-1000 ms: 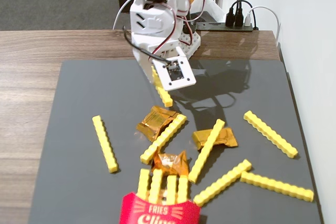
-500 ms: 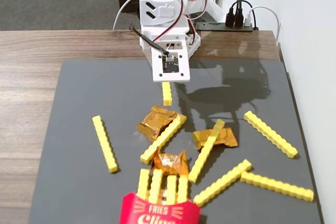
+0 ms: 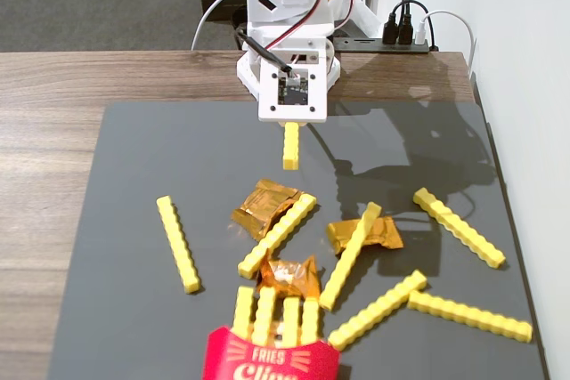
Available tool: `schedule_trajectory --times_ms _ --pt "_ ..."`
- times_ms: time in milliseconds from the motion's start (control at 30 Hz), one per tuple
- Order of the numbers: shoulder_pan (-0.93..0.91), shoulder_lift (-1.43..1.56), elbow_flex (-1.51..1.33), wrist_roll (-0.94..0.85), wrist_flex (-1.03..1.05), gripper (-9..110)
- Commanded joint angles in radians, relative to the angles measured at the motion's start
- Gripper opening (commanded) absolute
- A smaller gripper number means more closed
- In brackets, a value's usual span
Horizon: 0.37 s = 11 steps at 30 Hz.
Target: Grab a fry
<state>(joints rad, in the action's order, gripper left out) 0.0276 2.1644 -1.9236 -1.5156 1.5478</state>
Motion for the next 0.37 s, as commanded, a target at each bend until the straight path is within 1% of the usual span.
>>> schedule_trajectory --times_ms 0,333 --pt "0.008 -0.005 0.052 0.008 0.003 0" --pt "0.008 -0.014 0.051 0.002 0.0 0"
